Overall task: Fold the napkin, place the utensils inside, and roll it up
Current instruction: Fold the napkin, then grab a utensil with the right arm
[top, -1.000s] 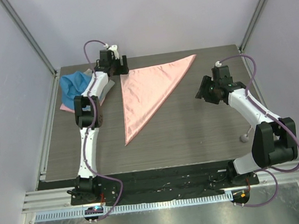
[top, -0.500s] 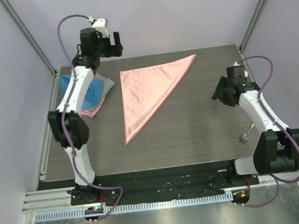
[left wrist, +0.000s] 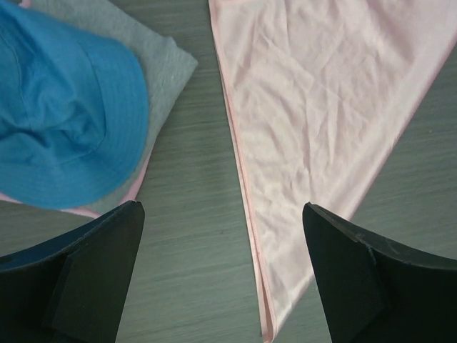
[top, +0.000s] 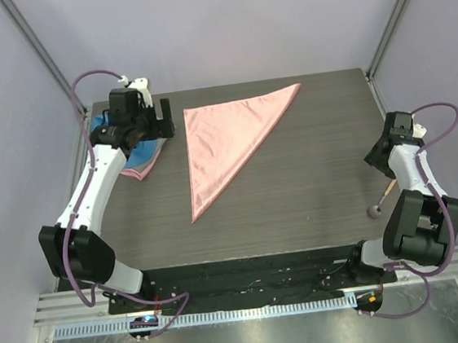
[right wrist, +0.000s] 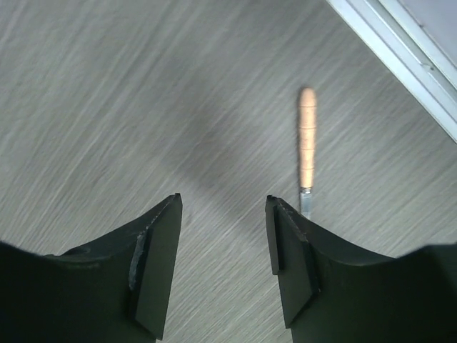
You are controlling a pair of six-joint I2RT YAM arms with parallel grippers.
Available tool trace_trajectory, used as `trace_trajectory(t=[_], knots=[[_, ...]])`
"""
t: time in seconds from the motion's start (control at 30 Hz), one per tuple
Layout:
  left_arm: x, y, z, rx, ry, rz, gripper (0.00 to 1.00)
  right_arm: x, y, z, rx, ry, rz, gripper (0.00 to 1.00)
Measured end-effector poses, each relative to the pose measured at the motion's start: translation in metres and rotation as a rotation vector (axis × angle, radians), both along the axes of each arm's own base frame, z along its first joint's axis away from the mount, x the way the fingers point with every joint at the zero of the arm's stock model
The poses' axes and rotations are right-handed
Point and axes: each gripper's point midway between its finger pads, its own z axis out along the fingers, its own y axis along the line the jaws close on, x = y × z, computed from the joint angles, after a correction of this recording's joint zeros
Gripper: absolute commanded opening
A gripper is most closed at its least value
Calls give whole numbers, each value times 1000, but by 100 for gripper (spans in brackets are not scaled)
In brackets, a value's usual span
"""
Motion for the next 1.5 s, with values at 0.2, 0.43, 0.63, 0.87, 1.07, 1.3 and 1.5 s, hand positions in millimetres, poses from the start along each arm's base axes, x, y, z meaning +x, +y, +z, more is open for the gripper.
trace_trajectory(t=[0.2,0.43,0.63,0.87,1.07,1.3,1.5], knots=[[-28,7,-16,15,44,3,98,-9,-15,-13,-16,46,-55,52],[-35,1,-29,-21,65,-20,98,-19,-26,-36,-3,123,-95,45],[-34,-5,-27,-56,58,-31,98,-33,-34,-53,20,175,-139,43],[-34,-6,-26,-59,57,-36,98,-40,-44,-72,58,210,-180,40],[-33,-7,-28,-58,60,-36,98,-45,-44,-77,74,222,-190,38],[-32,-6,-30,-55,65,-36,98,-42,-43,-80,88,213,-184,7],[-29,-7,-29,-56,48,-33,98,-39,-40,-81,110,201,-170,1]])
